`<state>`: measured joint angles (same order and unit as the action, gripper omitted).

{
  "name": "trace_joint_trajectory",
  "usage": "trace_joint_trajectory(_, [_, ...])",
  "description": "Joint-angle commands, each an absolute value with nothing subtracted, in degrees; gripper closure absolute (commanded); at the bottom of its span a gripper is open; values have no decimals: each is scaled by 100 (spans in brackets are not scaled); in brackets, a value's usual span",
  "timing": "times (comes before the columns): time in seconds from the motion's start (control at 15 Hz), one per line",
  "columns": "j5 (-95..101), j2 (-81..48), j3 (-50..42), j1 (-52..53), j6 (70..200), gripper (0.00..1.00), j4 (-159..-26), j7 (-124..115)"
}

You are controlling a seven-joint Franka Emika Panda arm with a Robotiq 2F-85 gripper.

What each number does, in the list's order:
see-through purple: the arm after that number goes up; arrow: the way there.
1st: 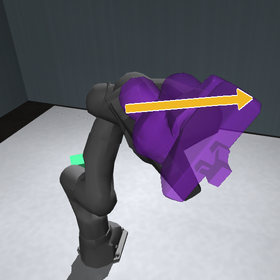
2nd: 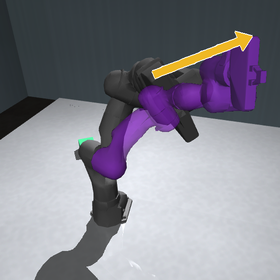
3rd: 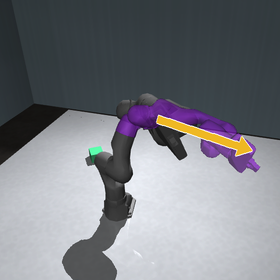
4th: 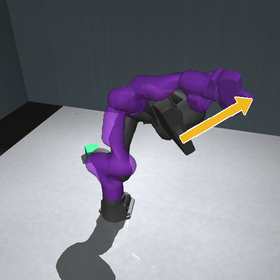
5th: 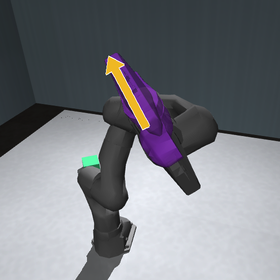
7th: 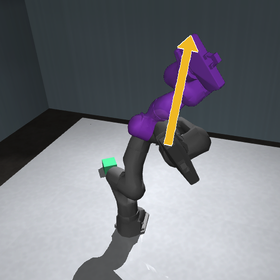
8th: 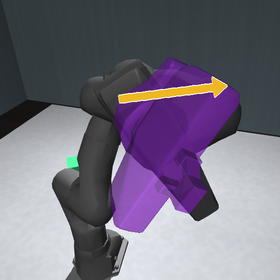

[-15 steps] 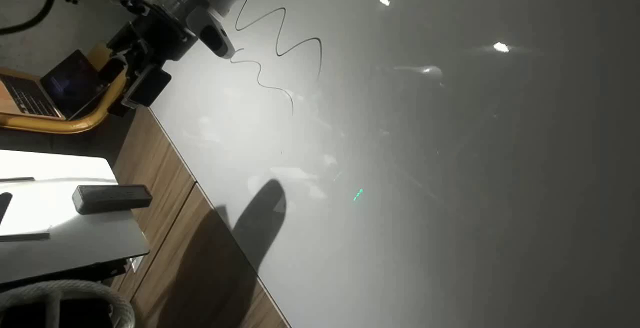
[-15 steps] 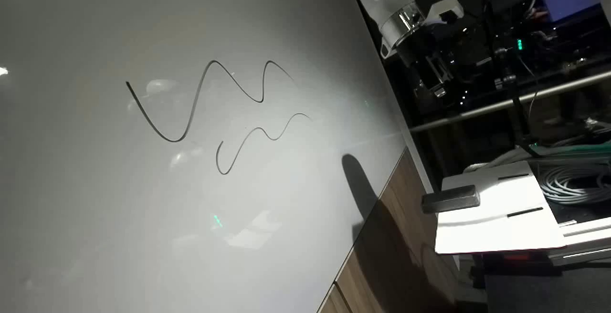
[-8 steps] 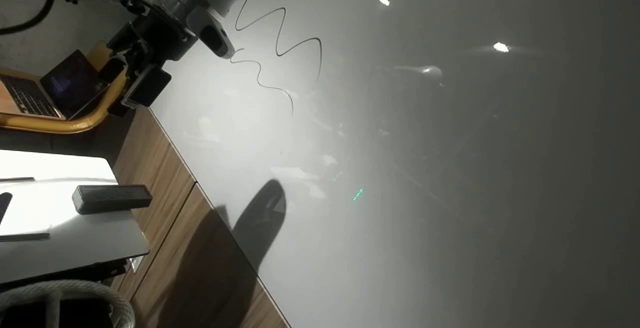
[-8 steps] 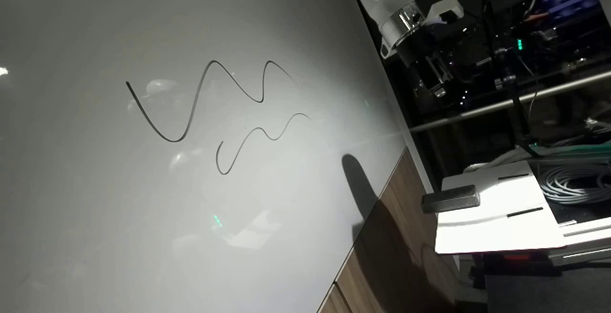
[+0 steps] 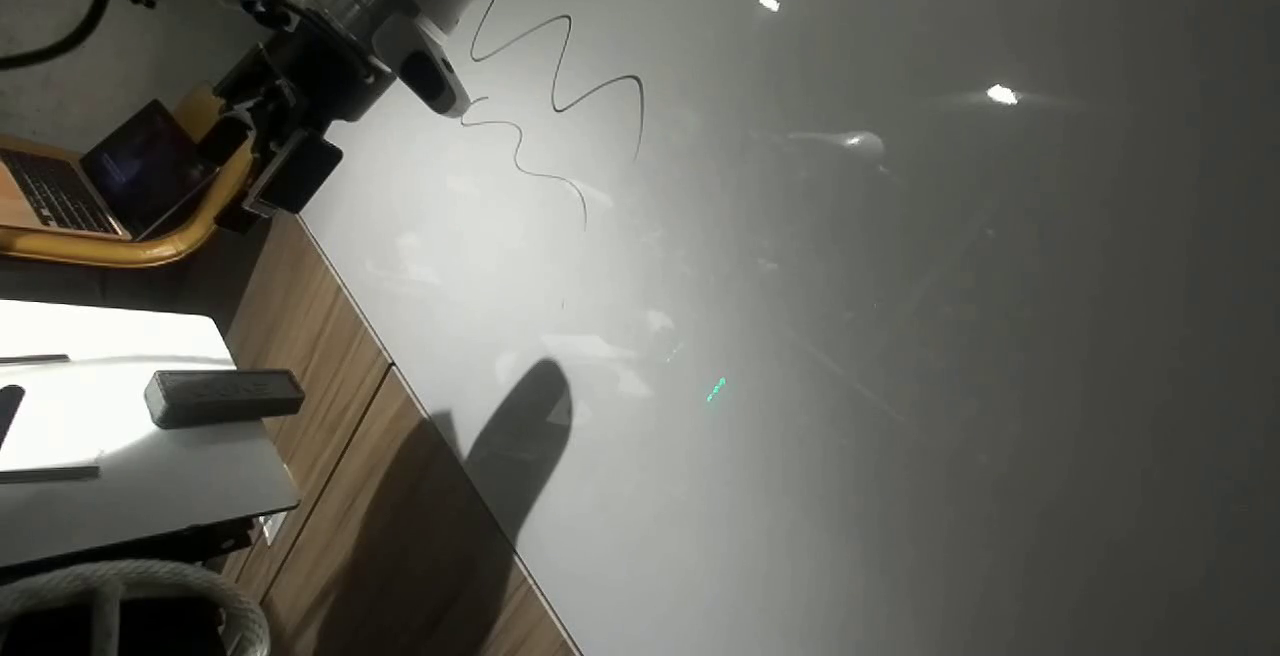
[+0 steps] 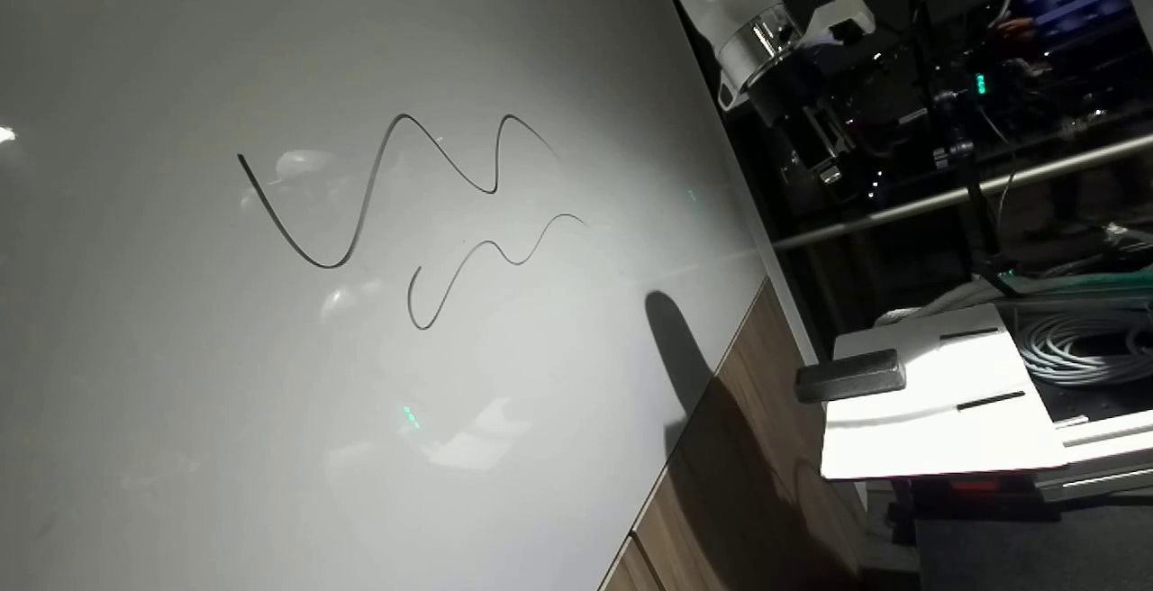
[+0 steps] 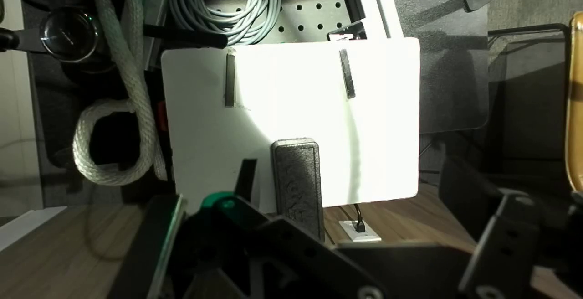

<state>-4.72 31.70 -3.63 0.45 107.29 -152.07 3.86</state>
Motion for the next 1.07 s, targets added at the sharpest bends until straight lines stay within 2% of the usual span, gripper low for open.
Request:
trace_joint_trajectory(0.0, [-490, 3169, -323, 1, 10710, 0, -15195, 405])
trace_joint_trajectory(0.2, [-378, 3215, -243, 54, 11032, 0, -15377, 522])
trace_joint_trajectory(0.53, [215, 3273, 326, 181, 12493, 0, -15992, 304])
trace_joint_trajectory(1.0, [727, 2223, 1194, 216, 13885, 0, -15910, -1141])
